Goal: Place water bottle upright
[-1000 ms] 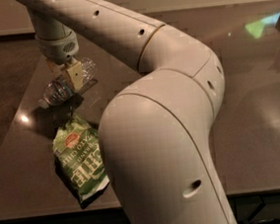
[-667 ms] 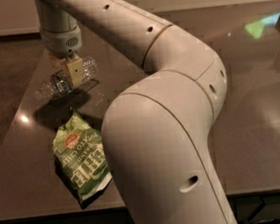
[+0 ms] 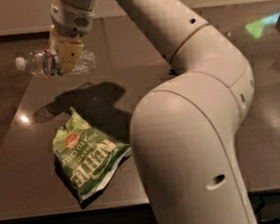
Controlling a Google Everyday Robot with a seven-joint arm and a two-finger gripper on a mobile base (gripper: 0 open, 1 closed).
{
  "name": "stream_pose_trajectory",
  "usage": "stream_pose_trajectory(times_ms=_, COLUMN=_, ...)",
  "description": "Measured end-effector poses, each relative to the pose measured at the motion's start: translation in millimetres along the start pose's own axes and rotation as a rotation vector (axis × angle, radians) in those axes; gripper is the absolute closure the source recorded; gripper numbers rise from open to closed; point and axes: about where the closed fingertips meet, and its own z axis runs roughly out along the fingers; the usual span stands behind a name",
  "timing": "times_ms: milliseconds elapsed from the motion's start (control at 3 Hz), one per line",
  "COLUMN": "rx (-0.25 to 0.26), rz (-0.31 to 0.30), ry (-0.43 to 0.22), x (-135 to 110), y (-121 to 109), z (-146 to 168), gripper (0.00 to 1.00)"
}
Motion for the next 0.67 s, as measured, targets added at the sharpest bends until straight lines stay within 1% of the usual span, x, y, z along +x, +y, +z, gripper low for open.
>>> stream_pose_trajectory(times_ms=333, rx=0.073, rz=0.091, ry=-0.134, x=-11, y=10, z=-33, gripper=1.00)
stream_pose_trajectory(times_ms=667, rx=0.159, rz=0.205, ry=-0.235, x=-16, y=22, z=-61, gripper=1.00)
